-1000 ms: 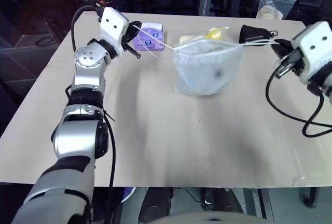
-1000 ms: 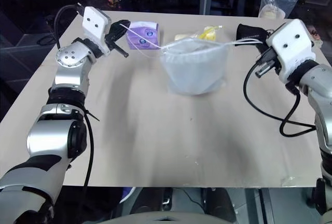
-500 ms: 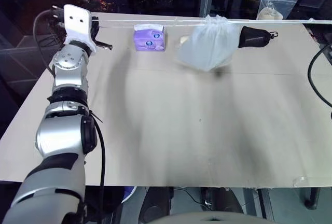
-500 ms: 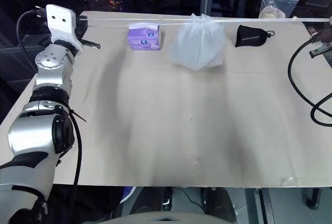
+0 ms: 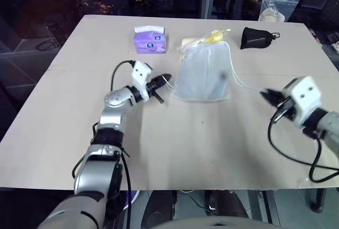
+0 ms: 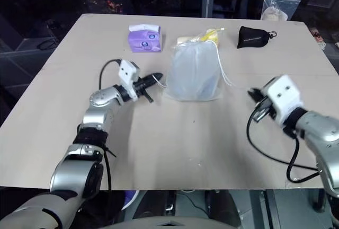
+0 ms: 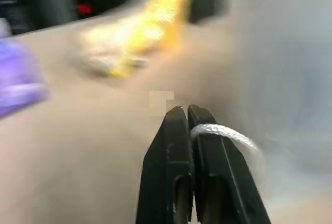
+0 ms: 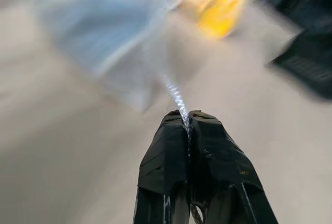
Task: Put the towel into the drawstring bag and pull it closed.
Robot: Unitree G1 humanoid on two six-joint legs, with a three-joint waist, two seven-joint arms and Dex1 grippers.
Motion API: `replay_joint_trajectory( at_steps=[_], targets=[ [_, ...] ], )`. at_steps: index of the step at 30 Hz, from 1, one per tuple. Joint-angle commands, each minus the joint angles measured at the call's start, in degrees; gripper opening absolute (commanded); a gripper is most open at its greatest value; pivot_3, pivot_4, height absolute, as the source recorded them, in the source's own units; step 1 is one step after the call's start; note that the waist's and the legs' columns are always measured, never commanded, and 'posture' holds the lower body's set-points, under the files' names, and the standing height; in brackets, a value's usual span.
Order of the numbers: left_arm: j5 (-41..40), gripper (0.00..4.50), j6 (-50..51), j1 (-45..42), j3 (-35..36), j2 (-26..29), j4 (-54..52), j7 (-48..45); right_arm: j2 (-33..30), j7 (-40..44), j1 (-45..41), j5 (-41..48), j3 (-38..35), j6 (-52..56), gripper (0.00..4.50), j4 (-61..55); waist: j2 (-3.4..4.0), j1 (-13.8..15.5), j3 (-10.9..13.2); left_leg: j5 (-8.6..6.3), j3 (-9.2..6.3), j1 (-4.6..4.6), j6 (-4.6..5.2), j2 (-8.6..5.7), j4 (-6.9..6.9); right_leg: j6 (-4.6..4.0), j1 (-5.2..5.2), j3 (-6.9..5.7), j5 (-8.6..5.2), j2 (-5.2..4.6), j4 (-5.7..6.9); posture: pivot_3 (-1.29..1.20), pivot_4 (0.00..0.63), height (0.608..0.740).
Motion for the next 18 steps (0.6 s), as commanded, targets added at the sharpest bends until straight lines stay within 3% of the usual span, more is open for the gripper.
replay_joint_trajectory(
  at_steps=[1,2,8,9,11,18],
  targets=[
    [-2.2,0.0,4.27,1.34,0.01,1.08,-7.47,-3.01,1.19,0.05,1.17,-0.48,-0.04,-2.39,0.67,-1.13,0.0,-0.07,0.0,0.0,0.01,0.17,0.0,0.0,-0.03,0.0,0.14,0.03,-0.01,0.01,0.0,0.0,0.15,0.74],
    [-2.53,0.0,4.99,1.86,0.25,1.38,-8.41,-3.54,1.62,0.19,1.8,-0.19,-0.2,-2.57,0.98,-1.13,0.0,-0.18,0.0,0.0,0.0,0.3,0.0,0.0,-0.04,0.0,0.28,0.03,-0.01,0.01,-0.01,0.0,0.15,0.74],
    [-3.61,2.93,9.14,4.78,0.6,3.22,-12.26,-5.67,2.26,-0.44,4.45,-1.45,-0.97,-4.27,4.11,-1.52,0.02,-0.26,-0.02,0.0,-0.11,0.41,0.0,0.02,-0.03,0.0,0.39,0.1,0.0,0.02,-0.03,0.0,0.15,0.74],
    [-3.51,3.31,9.96,5.31,0.76,3.43,-12.7,-5.15,2.71,-1.04,4.82,-1.75,-1.07,-4.69,4.45,-1.61,0.03,-0.25,-0.02,0.0,-0.1,0.41,0.0,0.02,-0.03,0.0,0.39,0.1,0.0,0.02,-0.04,0.0,0.15,0.74],
    [-3.53,4.09,10.36,6.53,1.47,3.83,-13.43,-4.33,3.64,-0.86,5.79,-0.93,-1.44,-5.58,4.5,-2.68,0.03,-0.22,-0.02,0.0,-0.11,0.37,0.01,0.02,-0.03,0.0,0.38,0.07,0.0,0.02,-0.08,0.0,0.15,0.74],
    [-7.57,4.09,11.86,14.27,6.26,5.3,-23.32,-2.03,8.62,-3.01,10.18,0.16,-5.09,-8.75,4.5,-7.01,0.03,-0.2,-0.02,-0.01,-0.2,0.38,0.0,0.06,-0.1,0.0,0.37,0.08,-0.01,0.0,-0.1,0.0,0.15,0.74]
  ],
)
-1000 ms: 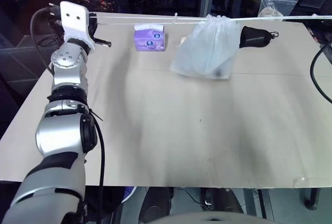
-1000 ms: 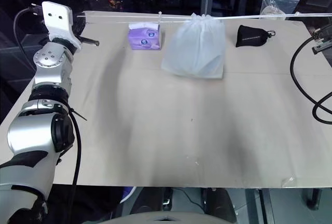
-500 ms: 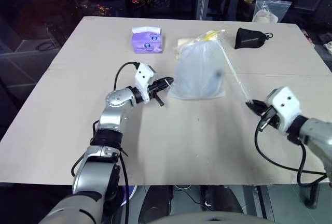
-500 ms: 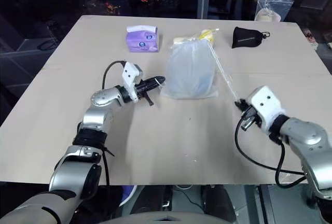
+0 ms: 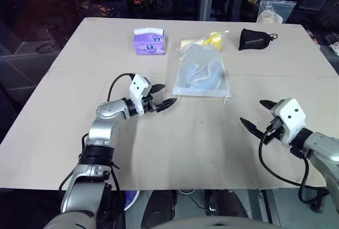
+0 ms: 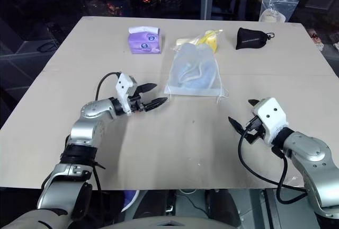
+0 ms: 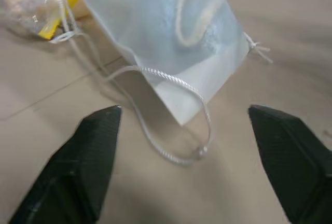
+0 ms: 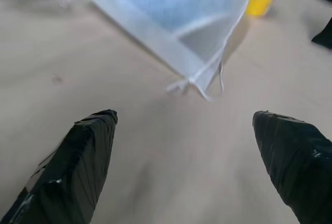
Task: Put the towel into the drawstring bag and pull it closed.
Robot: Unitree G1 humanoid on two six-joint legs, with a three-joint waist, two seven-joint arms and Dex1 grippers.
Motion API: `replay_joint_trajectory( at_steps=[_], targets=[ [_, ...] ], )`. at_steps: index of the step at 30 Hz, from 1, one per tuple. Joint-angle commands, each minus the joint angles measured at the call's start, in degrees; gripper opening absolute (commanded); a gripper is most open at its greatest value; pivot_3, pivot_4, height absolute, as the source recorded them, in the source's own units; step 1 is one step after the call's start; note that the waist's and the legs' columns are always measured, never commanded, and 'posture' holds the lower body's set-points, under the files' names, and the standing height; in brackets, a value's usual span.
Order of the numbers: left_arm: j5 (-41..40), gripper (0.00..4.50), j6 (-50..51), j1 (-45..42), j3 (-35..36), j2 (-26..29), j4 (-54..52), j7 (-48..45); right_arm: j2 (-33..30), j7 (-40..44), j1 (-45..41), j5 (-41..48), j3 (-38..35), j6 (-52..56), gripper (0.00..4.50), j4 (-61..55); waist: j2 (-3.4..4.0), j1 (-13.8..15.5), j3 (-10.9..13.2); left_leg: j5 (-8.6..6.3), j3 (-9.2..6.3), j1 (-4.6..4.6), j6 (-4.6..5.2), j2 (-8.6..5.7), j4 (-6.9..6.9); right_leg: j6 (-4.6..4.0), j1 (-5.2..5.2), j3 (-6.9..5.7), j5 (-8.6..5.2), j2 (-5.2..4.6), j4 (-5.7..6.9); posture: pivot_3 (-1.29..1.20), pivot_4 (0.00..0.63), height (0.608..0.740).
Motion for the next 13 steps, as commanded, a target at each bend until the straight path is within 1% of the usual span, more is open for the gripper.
replay_joint_trajectory(
  at_steps=[1,7,8,13],
  targets=[
    [-3.22,4.09,0.42,3.45,3.96,0.94,-8.64,1.72,2.04,-1.72,2.49,0.14,-4.25,-3.22,4.5,-3.47,0.0,0.01,0.0,0.0,-0.01,0.01,0.0,0.02,0.0,0.0,0.0,0.0,0.0,-0.01,0.0,0.0,0.15,0.74],
    [-9.48,4.09,8.58,12.49,9.9,3.41,-20.67,5.28,4.44,-0.28,10.31,2.06,-10.85,-6.42,4.5,-6.89,0.01,0.06,0.0,0.0,-0.02,0.05,-0.01,0.11,-0.01,-0.08,0.02,0.02,-0.05,-0.08,0.0,0.0,0.15,0.74],
    [-10.35,4.09,9.75,13.69,10.71,3.89,-21.98,5.61,4.77,-0.15,11.16,2.69,-11.96,-6.7,4.5,-7.12,0.02,0.06,-0.01,0.0,-0.01,0.06,0.0,0.13,-0.01,-0.22,0.02,0.03,-0.13,-0.09,0.0,0.0,0.15,0.74],
    [-12.04,4.09,12.0,16.8,13.31,4.83,-24.89,8.22,5.69,-0.02,12.9,4.25,-14.8,-8.32,4.5,-6.97,0.03,0.04,-0.03,0.0,0.07,0.19,0.0,0.13,-0.01,-0.24,0.07,0.1,-0.14,-0.11,0.01,0.0,0.15,0.74]
  ],
)
